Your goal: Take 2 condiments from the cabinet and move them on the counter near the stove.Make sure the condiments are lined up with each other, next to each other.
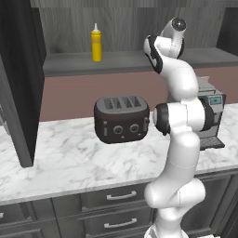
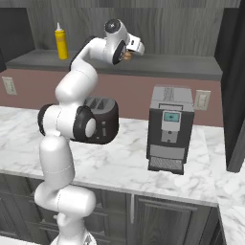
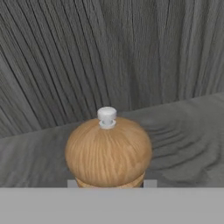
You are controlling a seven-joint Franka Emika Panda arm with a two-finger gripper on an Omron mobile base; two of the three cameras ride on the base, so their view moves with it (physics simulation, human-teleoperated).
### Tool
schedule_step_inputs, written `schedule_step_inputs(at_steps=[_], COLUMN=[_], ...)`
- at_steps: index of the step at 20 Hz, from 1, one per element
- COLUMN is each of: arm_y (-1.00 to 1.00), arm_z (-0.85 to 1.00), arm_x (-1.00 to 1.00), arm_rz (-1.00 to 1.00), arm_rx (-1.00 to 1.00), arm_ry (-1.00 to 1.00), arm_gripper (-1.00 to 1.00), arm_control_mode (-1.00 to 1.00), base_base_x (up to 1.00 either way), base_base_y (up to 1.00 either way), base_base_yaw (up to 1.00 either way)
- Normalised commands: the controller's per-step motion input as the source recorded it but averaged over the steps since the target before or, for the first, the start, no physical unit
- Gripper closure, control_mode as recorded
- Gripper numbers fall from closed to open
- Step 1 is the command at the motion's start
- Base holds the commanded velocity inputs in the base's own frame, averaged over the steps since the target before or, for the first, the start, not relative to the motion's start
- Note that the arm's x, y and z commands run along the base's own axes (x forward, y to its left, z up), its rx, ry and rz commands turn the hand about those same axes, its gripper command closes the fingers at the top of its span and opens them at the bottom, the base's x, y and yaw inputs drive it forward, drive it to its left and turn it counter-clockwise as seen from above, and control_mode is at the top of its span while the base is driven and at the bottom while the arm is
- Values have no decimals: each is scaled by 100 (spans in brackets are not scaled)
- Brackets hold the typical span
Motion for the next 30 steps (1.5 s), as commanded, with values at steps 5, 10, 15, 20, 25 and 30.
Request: schedule_step_inputs(at_steps=[5,10,15,20,25,30], arm_y=[0,0,2,3,16,40], arm_z=[0,18,6,0,0,0], arm_x=[-21,-96,-100,-100,-100,-100], arm_rz=[0,5,17,23,19,3], arm_rx=[0,0,-2,-7,-11,-8], arm_ry=[-4,-22,-11,-7,-4,-6], arm_gripper=[100,100,100,100,100,100], arm_control_mode=[-100,-100,-100,-100,-100,-100], base_base_x=[0,0,0,0,0,0], base_base_y=[0,0,0,0,0,0], base_base_yaw=[0,0,0,0,0,0])
